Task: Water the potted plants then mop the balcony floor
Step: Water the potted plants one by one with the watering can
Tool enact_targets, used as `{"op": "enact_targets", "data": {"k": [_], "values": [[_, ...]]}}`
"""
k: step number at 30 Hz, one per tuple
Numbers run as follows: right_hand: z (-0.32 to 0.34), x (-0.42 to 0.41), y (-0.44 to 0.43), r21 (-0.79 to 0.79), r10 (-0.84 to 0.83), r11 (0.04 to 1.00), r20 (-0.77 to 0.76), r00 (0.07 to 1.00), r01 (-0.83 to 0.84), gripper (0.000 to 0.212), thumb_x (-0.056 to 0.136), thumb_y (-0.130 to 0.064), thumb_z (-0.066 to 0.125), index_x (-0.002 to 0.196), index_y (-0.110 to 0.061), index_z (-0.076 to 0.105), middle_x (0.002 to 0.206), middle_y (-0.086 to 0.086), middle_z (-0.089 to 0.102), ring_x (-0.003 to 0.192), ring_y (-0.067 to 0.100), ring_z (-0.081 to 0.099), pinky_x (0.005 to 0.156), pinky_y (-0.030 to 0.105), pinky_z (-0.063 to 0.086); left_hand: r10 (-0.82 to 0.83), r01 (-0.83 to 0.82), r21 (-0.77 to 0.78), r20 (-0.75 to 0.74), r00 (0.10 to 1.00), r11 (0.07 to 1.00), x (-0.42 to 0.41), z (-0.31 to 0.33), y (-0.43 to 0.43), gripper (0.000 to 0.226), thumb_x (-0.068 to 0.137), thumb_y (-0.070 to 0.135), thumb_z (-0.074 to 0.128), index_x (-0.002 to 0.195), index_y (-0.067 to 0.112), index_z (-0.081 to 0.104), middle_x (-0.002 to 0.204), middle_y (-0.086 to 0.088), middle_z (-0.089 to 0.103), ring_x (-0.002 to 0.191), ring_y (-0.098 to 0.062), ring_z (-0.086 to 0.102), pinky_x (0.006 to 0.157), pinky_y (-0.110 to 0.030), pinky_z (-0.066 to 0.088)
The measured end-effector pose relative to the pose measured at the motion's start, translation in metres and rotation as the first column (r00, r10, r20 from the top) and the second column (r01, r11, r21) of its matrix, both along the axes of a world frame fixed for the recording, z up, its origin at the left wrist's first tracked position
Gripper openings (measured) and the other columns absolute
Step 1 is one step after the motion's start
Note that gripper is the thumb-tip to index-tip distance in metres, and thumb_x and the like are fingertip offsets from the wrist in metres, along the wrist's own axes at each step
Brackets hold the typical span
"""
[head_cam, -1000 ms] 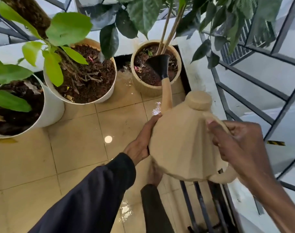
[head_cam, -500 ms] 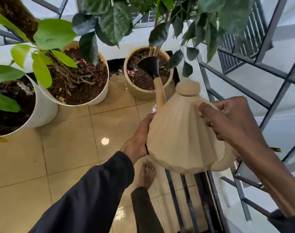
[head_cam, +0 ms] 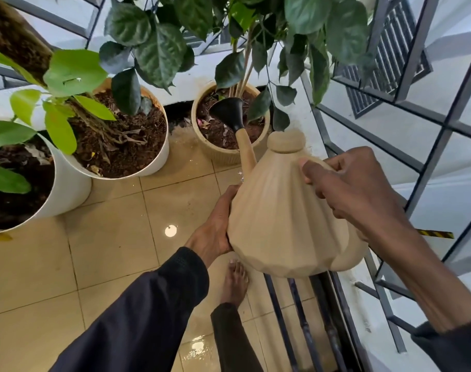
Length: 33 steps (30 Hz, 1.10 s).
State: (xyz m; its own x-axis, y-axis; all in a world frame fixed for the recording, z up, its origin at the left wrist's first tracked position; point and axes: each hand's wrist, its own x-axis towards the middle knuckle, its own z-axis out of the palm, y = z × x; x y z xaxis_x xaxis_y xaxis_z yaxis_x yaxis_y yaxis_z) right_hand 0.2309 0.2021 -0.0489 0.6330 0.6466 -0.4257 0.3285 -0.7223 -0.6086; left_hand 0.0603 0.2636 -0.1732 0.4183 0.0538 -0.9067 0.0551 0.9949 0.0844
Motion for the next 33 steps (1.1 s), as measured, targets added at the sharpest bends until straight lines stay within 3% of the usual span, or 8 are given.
{"op": "enact_targets", "data": {"k": [10, 16, 20, 29, 33], "values": [[0.002, -0.006, 0.002, 0.023, -0.019, 1.000, -0.007, 1.000, 0.019, 0.058, 0.095, -0.037, 0.075, 0.087, 0.019, 0.068, 0.063, 0.014, 0.050, 0.051, 0.022, 0.040, 0.056, 0.034, 0.035, -0.048, 0.048, 0.012, -0.035, 0.998, 0.999, -0.004, 0.005, 0.010, 0.047, 0.093, 0.042, 0.058, 0.056, 0.016, 0.069, 0.056, -0.001, 0.063, 0.049, -0.018, 0.062, 0.056, -0.029, 0.048], [0.003, -0.013, 0.004, 0.036, -0.017, 0.999, 0.032, 0.999, 0.016, 0.055, 0.095, -0.035, 0.073, 0.086, 0.019, 0.068, 0.063, 0.027, 0.055, 0.051, 0.023, 0.043, 0.054, 0.034, 0.037, -0.069, 0.070, 0.030, -0.035, 0.997, 0.997, -0.008, 0.003, 0.016, 0.037, 0.092, 0.045, 0.061, 0.068, 0.017, 0.070, 0.062, -0.002, 0.067, 0.053, -0.020, 0.065, 0.053, -0.027, 0.052], [0.001, -0.017, 0.002, 0.061, -0.035, 0.998, 0.033, 0.999, 0.033, 0.055, 0.095, -0.035, 0.072, 0.083, 0.018, 0.067, 0.062, 0.017, 0.053, 0.049, 0.022, 0.041, 0.052, 0.033, 0.036, -0.113, 0.115, 0.060, -0.029, 0.993, 0.992, -0.012, 0.004, 0.024, 0.032, 0.091, 0.047, 0.061, 0.075, 0.019, 0.067, 0.064, -0.001, 0.067, 0.055, -0.020, 0.065, 0.057, -0.027, 0.051], [-0.004, -0.031, -0.007, 0.095, -0.115, 0.989, 0.004, 0.993, 0.114, 0.058, 0.094, -0.036, 0.071, 0.075, 0.018, 0.059, 0.056, 0.012, 0.045, 0.046, 0.021, 0.038, 0.051, 0.032, 0.035, -0.161, 0.162, 0.083, -0.022, 0.987, 0.983, -0.019, -0.003, 0.040, 0.038, 0.085, 0.051, 0.067, 0.104, 0.018, 0.072, 0.080, -0.006, 0.072, 0.070, -0.023, 0.068, 0.068, -0.032, 0.056], [-0.011, -0.039, -0.012, 0.057, -0.199, 0.978, -0.054, 0.979, 0.202, 0.064, 0.082, -0.047, 0.067, 0.076, 0.016, 0.056, 0.057, 0.009, 0.043, 0.050, 0.019, 0.038, 0.053, 0.037, 0.034, -0.170, 0.175, 0.110, -0.056, 0.984, 0.978, -0.022, -0.010, 0.046, 0.047, 0.080, 0.052, 0.072, 0.113, 0.018, 0.074, 0.085, -0.006, 0.074, 0.077, -0.024, 0.069, 0.075, -0.034, 0.056]]}}
